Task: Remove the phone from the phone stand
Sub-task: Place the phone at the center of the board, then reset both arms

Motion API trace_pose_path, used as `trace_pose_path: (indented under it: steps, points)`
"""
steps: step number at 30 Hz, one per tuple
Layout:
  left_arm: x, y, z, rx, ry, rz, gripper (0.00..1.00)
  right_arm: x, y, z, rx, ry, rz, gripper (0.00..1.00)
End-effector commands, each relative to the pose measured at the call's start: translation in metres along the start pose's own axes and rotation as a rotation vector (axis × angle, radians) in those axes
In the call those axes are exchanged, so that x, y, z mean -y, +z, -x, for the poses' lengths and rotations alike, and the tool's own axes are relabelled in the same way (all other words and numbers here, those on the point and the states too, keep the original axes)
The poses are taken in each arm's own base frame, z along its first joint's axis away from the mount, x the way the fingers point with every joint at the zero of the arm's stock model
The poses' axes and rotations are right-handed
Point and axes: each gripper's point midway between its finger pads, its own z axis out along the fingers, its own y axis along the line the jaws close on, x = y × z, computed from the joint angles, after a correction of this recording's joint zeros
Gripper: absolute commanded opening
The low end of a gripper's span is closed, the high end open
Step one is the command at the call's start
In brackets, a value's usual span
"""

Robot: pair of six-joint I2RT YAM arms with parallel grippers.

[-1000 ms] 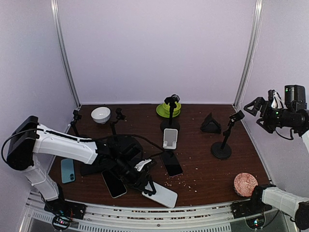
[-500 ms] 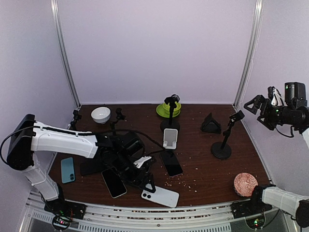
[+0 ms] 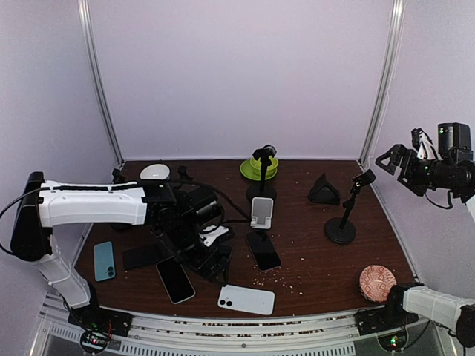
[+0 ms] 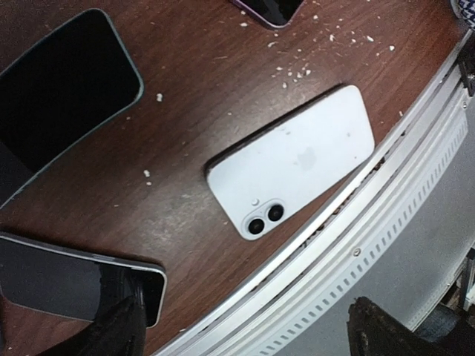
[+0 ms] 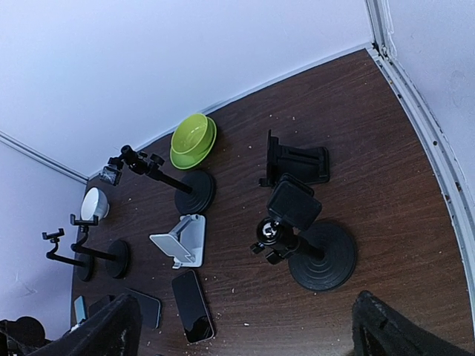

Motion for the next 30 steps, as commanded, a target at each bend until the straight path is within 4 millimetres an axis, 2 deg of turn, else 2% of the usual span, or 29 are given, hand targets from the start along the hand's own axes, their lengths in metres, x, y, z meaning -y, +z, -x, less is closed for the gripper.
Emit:
trace_pose_path:
  steps: [1, 12, 20, 26, 30]
  points:
    - [-0.03, -0.034, 0.005, 0.064, 0.036, 0.154, 0.97, -0.006, -0.009, 0.014, 0.046, -0.041, -0.007, 1.0]
    - [-0.133, -0.146, 0.027, 0.445, -0.096, 0.436, 0.95, -0.014, -0.008, 0.038, 0.086, -0.034, -0.008, 1.0]
    - [-0.208, -0.226, 0.02, 0.796, -0.221, 0.665, 0.94, -0.018, -0.005, 0.055, 0.146, -0.002, 0.011, 0.99]
    - [-0.256, -0.258, 0.003, 0.945, -0.245, 0.88, 0.98, -0.018, -0.001, 0.067, 0.193, 0.01, 0.01, 0.99]
    - [-0.289, -0.264, -0.007, 0.991, -0.307, 0.965, 0.98, -0.011, 0.005, 0.071, 0.241, -0.012, -0.005, 1.0]
